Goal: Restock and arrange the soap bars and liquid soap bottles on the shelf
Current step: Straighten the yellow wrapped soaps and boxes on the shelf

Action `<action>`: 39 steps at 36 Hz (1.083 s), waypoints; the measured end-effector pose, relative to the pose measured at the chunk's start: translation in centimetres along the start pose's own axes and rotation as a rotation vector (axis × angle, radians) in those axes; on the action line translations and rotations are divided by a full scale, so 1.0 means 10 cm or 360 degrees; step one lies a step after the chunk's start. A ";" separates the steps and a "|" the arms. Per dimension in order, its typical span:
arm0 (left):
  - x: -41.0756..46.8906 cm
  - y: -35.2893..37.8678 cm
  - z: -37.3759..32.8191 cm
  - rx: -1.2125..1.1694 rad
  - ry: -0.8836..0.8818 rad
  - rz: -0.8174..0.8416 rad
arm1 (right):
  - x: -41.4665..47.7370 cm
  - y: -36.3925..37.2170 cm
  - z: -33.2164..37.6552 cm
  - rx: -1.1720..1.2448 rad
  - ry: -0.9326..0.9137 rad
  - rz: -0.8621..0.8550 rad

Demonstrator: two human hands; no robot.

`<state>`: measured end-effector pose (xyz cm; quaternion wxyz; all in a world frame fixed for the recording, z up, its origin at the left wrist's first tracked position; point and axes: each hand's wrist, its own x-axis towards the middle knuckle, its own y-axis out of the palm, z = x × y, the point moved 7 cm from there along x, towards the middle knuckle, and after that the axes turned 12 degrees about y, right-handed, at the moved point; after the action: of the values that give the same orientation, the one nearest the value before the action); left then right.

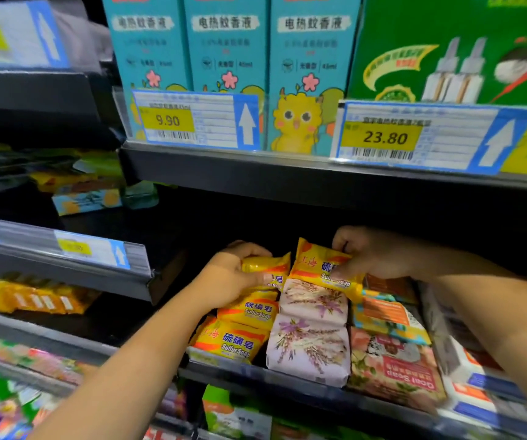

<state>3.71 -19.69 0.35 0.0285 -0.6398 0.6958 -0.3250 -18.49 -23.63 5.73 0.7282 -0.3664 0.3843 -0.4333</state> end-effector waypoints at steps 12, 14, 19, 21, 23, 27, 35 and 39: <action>-0.52 0.07 -0.25 0.0436 -0.0031 -0.0321 | -0.12 0.13 -0.08 0.0397 -0.0033 -0.0007; -0.60 0.05 -0.32 0.0466 -0.0070 -0.0398 | -0.21 0.12 -0.05 0.0405 -0.0058 -0.0027; -0.72 0.00 -0.64 0.0615 -0.0021 -0.0563 | -0.51 0.07 0.06 0.0443 -0.0088 -0.0080; -0.78 -0.03 -0.74 0.0603 -0.0008 -0.0674 | -0.63 0.06 0.10 0.0464 -0.0127 -0.0096; -0.81 -0.03 -0.87 0.0657 -0.0043 -0.0692 | -0.76 0.04 0.12 0.0521 -0.0158 -0.0093; -0.79 -0.04 -1.17 0.0669 0.0009 -0.0693 | -0.94 0.01 0.01 0.0695 -0.0139 -0.0089; -0.46 0.43 -1.37 0.0401 -0.0047 -0.0428 | -1.26 -0.09 -0.65 0.0908 0.0031 -0.0327; -0.25 0.87 -1.51 0.0173 0.0044 -0.0258 | -1.51 -0.30 -1.09 0.0860 0.0152 -0.0460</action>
<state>-10.34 -11.35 7.05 0.0272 -0.6870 0.6234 -0.3723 -34.00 -13.11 7.20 0.7112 -0.1896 0.2330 -0.6356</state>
